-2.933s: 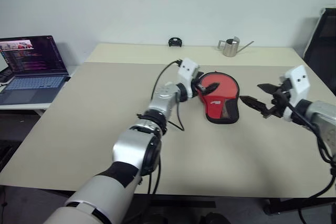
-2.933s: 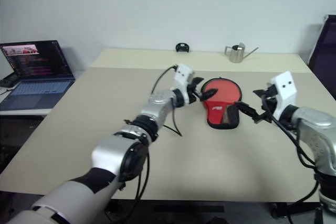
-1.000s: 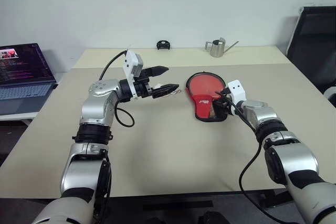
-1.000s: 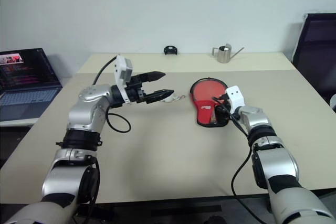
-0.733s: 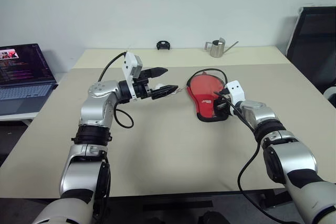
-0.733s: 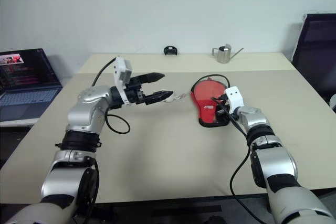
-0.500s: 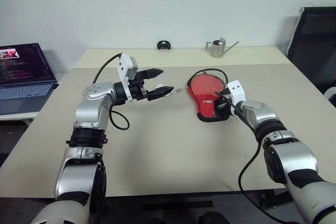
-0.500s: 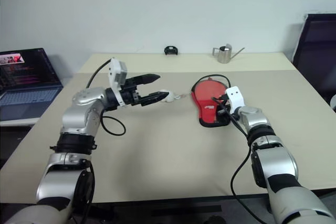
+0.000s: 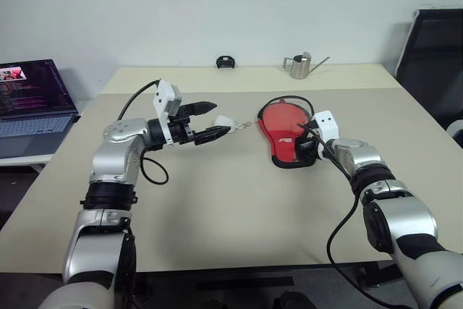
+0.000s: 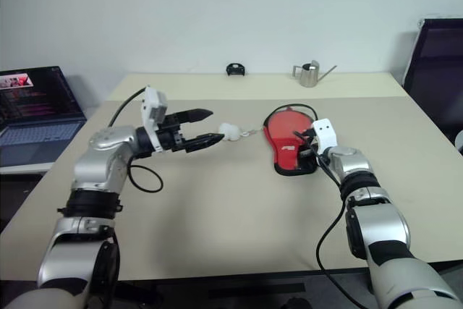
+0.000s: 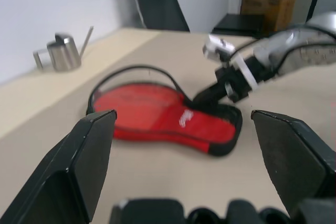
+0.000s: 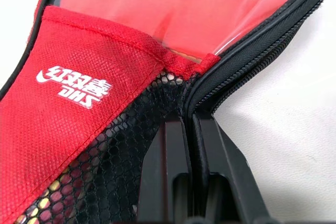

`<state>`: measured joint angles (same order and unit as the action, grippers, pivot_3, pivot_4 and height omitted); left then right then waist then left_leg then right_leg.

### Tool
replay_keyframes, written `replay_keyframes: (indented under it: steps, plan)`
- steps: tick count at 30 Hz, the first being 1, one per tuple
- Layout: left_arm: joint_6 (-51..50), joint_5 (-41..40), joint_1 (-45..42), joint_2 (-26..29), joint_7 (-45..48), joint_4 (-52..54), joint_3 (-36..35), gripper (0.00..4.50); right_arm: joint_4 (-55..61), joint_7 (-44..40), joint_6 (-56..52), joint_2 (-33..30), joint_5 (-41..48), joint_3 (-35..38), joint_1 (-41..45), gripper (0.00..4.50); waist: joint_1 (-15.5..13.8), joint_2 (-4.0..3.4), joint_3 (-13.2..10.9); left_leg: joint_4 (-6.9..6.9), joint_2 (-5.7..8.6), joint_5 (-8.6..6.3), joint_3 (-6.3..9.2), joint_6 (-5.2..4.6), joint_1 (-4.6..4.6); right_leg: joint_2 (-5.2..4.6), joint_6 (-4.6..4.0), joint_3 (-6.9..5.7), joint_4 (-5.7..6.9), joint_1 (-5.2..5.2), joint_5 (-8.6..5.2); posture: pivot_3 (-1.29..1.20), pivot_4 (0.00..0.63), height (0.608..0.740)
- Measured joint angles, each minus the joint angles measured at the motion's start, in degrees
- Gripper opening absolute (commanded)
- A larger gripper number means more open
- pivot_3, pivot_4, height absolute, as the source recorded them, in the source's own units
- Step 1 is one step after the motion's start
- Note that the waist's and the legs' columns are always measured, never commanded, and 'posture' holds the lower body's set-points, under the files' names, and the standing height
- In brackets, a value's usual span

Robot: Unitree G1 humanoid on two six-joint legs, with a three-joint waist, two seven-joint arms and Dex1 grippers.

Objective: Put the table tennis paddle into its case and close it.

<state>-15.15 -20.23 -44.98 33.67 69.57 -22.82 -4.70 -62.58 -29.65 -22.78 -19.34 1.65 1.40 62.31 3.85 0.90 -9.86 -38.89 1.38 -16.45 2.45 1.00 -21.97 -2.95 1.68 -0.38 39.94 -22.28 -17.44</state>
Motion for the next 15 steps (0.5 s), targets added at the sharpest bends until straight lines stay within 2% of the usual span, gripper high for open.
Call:
replay_keyframes:
  steps: [6,12,15]
  plan:
    - [-3.1,-0.3,5.5,4.6,3.1,3.8,0.0,4.5,12.8,-1.9,-11.4,-1.2,2.3,0.4,-4.1,0.01,-0.4,-0.01,0.0,0.05,0.0,-0.01,0.08,-0.02,-0.15,-0.01,-0.02,-0.07,-0.1,-0.05,-0.01,0.0,0.15,0.74]
    - [-5.4,-2.1,7.3,5.3,3.7,7.6,0.0,4.5,29.4,-3.1,-22.9,-1.6,5.1,0.5,-9.7,0.01,-0.9,-0.01,0.0,0.05,0.0,-0.09,0.14,-0.15,-0.22,-0.01,-0.02,-0.12,-0.17,-0.07,-0.01,0.0,0.15,0.74]
    - [-5.9,-2.3,7.8,5.3,3.6,8.9,0.1,4.5,33.7,-3.1,-25.5,-2.1,6.1,0.5,-10.9,0.01,-0.9,-0.01,0.0,0.05,0.01,-0.13,0.15,-0.22,-0.22,-0.01,-0.02,-0.13,-0.18,-0.07,-0.01,0.0,0.15,0.74]
